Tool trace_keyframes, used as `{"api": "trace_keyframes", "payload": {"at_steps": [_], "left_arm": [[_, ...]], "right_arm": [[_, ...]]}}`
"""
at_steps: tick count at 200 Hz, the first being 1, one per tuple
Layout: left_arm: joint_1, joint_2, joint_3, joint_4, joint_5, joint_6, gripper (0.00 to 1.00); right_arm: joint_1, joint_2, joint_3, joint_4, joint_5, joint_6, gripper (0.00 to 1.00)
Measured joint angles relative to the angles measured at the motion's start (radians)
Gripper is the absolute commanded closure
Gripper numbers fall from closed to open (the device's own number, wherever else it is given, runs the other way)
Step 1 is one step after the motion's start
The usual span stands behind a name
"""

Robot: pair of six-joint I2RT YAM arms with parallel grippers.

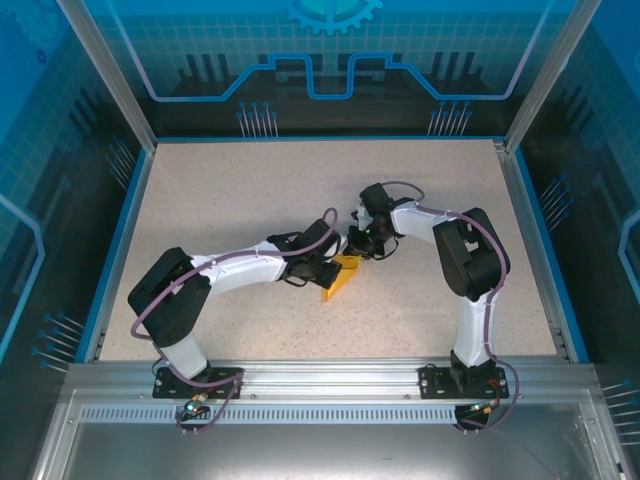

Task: Fold a paper plane with a square sheet of paper (pick it up from the middle)
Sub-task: Third fold the triangle at the center of the table.

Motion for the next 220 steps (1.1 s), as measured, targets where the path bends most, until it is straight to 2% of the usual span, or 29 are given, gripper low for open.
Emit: {"api": "trace_keyframes", "payload": {"at_steps": [220], "left_arm": [[0.035,0.090,0.000,0.000,0.013,0.006,0.98]], "right_arm": [[0.000,0.000,0.000,0.000,0.000,0.004,0.80]]}}
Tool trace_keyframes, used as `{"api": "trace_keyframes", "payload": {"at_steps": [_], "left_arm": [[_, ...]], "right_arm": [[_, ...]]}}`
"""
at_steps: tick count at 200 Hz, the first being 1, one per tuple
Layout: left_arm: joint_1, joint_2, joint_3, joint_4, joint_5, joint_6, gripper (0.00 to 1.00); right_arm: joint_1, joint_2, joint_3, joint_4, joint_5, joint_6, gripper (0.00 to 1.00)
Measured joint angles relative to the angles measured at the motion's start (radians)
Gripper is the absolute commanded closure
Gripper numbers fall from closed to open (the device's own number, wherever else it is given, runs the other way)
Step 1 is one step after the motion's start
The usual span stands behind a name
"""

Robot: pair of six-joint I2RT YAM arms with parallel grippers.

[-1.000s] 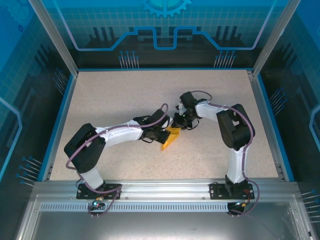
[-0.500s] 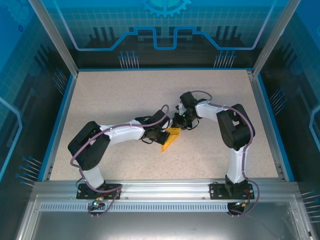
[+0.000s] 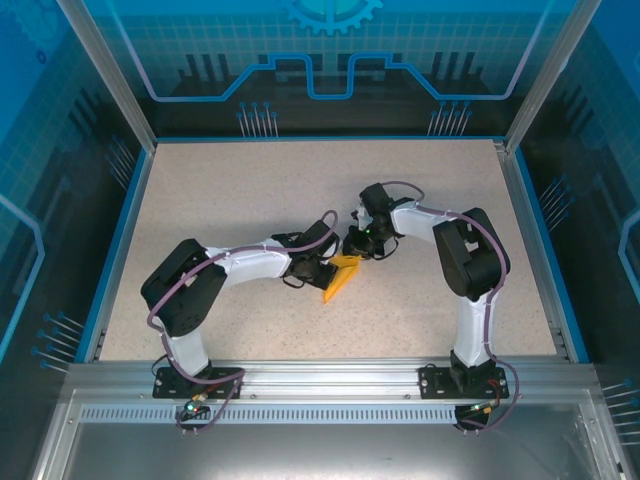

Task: Fold a paper plane with a square sheet of paper (pick it up from the middle)
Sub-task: Third fold the triangle at the center of the table.

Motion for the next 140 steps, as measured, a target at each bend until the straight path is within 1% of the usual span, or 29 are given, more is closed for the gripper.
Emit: {"api": "trace_keyframes", "payload": {"at_steps": [46,140], "left_arm": [[0.013,0.021,0.000,0.000,0.000,0.019,0.97],[0.013,0.014,0.000,0.015,0.023,0.023,0.95]], "right_arm": [[0.000,0.000,0.000,0.001,0.000,0.000,0.80],[0.000,0.000,-0.003,0.006,0.000,0.008,0.80]]}}
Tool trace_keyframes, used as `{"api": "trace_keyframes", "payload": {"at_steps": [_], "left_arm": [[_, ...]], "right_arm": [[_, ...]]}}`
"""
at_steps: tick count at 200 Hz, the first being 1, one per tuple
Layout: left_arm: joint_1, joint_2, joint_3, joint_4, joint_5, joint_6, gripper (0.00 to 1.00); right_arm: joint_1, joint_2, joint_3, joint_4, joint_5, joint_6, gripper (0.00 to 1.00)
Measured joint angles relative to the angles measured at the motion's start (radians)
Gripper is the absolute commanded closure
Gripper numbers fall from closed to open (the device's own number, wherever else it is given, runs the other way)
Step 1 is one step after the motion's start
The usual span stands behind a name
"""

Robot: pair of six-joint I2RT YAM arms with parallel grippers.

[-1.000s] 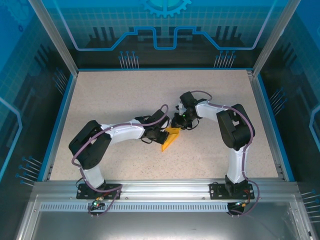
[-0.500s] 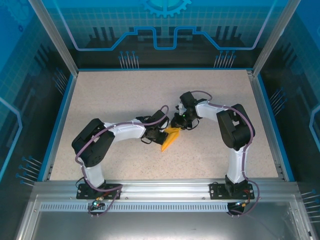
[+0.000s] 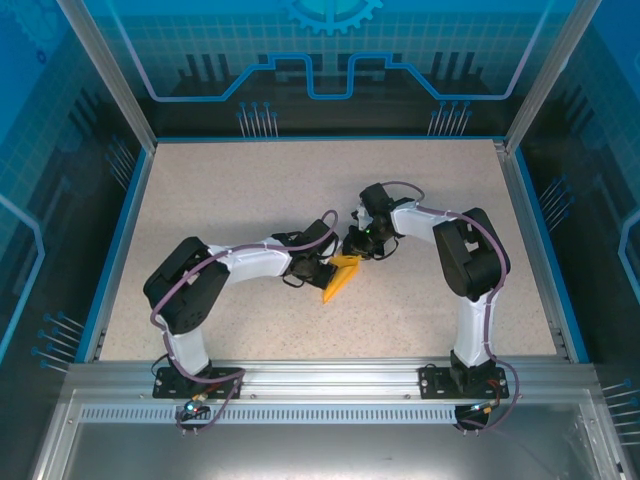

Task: Fold a paper plane with a square sheet of paper (pick it up from the middle)
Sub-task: Third fold the triangle at the center of the table.

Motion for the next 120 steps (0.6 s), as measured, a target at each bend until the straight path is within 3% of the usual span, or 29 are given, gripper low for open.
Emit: {"api": "trace_keyframes", "payload": {"at_steps": [120], "left_arm": [[0.000,0.021,0.017,-0.003,-0.003,0.003,0.96]], "right_arm": [[0.000,0.000,0.000,0.000,0.000,0.000,0.79]]}}
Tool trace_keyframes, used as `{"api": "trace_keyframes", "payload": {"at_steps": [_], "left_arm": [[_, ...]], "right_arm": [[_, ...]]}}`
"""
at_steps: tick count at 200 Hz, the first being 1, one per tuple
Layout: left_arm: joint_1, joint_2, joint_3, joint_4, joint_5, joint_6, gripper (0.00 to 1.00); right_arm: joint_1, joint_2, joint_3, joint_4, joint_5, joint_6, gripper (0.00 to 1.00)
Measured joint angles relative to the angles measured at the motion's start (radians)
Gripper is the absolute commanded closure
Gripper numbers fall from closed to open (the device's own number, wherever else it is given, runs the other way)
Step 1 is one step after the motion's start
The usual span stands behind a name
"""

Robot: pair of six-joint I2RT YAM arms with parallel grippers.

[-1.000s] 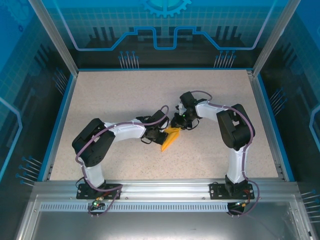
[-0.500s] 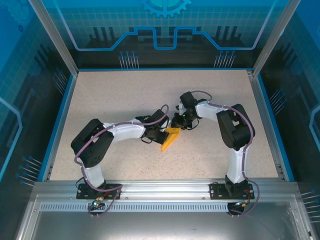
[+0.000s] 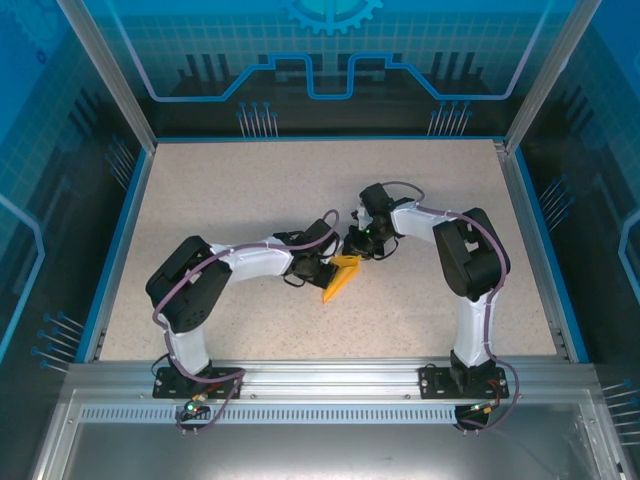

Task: Fold a paper plane with a square sheet of paper (pick it up from the middle)
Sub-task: Third fold the triangle at the center of the table.

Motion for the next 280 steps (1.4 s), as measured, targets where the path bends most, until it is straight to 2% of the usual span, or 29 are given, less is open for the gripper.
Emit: {"api": "trace_keyframes", "payload": {"at_steps": [169,225,280], "left_arm": [[0.000,0.005,0.002,-0.001,-0.006,-0.009,0.95],[0.000,-0.038,-0.029,-0.001,-0.042,-0.012,0.92],[0.000,-0.052,-0.026,-0.002,-0.032,-0.011,0.92]], "right_arm": [[0.000,-0.001,-0.006,0.008,-0.003,0.000,0.79],[0.000,-0.002,-0.007,0.009,-0.003,0.003,0.78],[0.000,-0.003,-0.007,0.009,-0.003,0.004,0.78]]}}
